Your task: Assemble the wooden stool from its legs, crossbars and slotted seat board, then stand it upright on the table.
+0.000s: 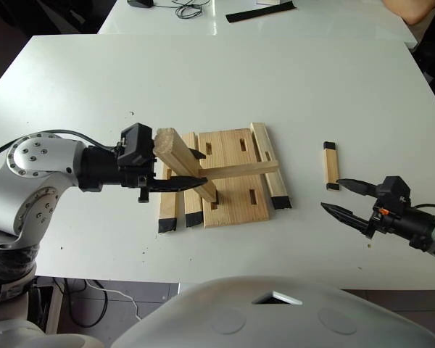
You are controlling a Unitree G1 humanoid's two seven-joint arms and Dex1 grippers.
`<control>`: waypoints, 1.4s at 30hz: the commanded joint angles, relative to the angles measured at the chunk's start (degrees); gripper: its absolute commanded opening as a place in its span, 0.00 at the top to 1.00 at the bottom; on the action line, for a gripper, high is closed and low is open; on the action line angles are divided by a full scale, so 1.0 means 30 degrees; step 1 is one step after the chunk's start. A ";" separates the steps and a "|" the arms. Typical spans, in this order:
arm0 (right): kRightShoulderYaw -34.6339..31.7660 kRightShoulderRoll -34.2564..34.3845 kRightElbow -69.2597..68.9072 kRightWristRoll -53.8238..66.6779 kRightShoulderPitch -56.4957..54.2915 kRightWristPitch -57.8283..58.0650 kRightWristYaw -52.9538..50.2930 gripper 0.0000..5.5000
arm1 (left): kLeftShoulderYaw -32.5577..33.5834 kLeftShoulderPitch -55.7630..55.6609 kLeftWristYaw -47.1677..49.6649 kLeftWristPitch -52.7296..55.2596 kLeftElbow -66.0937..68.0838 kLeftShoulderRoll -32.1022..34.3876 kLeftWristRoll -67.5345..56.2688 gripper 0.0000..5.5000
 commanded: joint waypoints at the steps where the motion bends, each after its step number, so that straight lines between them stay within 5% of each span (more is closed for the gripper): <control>1: -0.0302 0.0115 -0.0013 0.0013 0.0128 -0.0026 -0.0190 0.32 | 0.0183 0.0061 -0.0429 -0.0373 0.0237 0.0376 0.0347 0.62; 42: 0.0211 0.0846 -0.0175 -0.0305 0.0290 -0.0690 -0.0915 0.32 | 0.1268 0.0874 -0.0050 0.0179 -0.1010 0.0710 -0.0434 0.62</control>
